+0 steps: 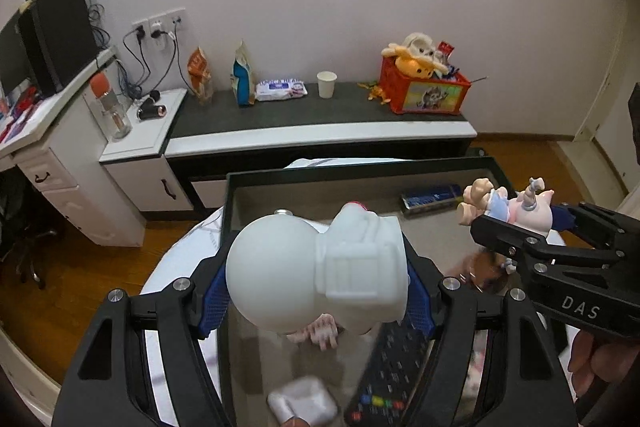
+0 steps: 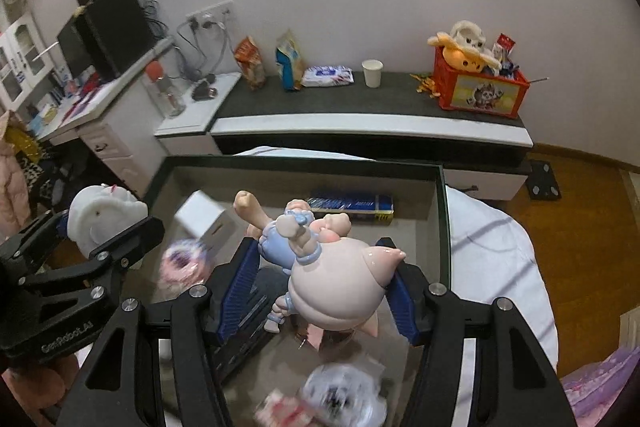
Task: Organize rigid objects
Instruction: 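Carry figurine and doll over the tray and open both tools, then withdraw both tools and move them toward the hair clip and highlighter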
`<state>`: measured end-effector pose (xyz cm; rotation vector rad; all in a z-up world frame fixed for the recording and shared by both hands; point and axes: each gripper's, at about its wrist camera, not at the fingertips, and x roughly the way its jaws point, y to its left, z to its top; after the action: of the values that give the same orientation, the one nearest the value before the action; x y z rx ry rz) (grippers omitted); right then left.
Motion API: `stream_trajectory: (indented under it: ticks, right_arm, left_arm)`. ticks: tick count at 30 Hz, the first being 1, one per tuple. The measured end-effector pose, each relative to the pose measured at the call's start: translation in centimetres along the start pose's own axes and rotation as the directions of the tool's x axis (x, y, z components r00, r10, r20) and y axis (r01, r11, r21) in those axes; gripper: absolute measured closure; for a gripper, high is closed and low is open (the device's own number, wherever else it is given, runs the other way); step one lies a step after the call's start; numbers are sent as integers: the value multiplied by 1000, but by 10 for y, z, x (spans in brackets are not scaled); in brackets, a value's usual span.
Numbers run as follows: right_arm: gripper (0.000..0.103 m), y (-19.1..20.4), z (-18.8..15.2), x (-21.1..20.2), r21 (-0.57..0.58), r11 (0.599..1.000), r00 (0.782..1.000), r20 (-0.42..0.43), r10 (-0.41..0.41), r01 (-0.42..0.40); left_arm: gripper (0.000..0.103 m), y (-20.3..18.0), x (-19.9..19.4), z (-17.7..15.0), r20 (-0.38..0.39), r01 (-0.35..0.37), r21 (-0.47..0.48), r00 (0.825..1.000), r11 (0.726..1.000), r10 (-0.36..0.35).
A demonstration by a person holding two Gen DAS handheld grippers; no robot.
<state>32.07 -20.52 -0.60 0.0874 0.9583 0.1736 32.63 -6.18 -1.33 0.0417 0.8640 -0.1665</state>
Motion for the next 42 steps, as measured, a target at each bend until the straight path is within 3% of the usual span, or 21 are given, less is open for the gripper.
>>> stream_trajectory:
  ticks: [11,16,18,21,25,33,42]
  right_arm:
    - [41,-13,5,46,-8,999,996,-84,-36,36]
    - [37,-13,4,44,-25,998,995,-69,-66,64]
    - [24,-15,5,41,-13,997,995,-58,-78,78]
    - [21,-18,3,31,3,998,997,-38,-64,64]
    - [19,-13,-1,15,-11,997,997,-33,-72,72]
    - [18,-1,-24,-48,0,997,995,58,-77,78]
    - [18,23,-83,-126,-21,998,988,138,-63,66]
  left_arm:
    - [30,-9,55,2,-82,17,23,996,1000,-15]
    - [12,-8,53,3,-80,-3,22,997,1000,4]
    - [2,-5,50,2,-78,-17,21,997,1000,18]
    - [0,-3,42,0,-79,-35,26,996,999,37]
    - [0,-4,19,-5,-55,-35,28,998,999,36]
    - [0,-1,-53,-24,43,-53,-2,998,999,53]
    - [0,-7,-155,-80,160,-43,-18,986,999,45]
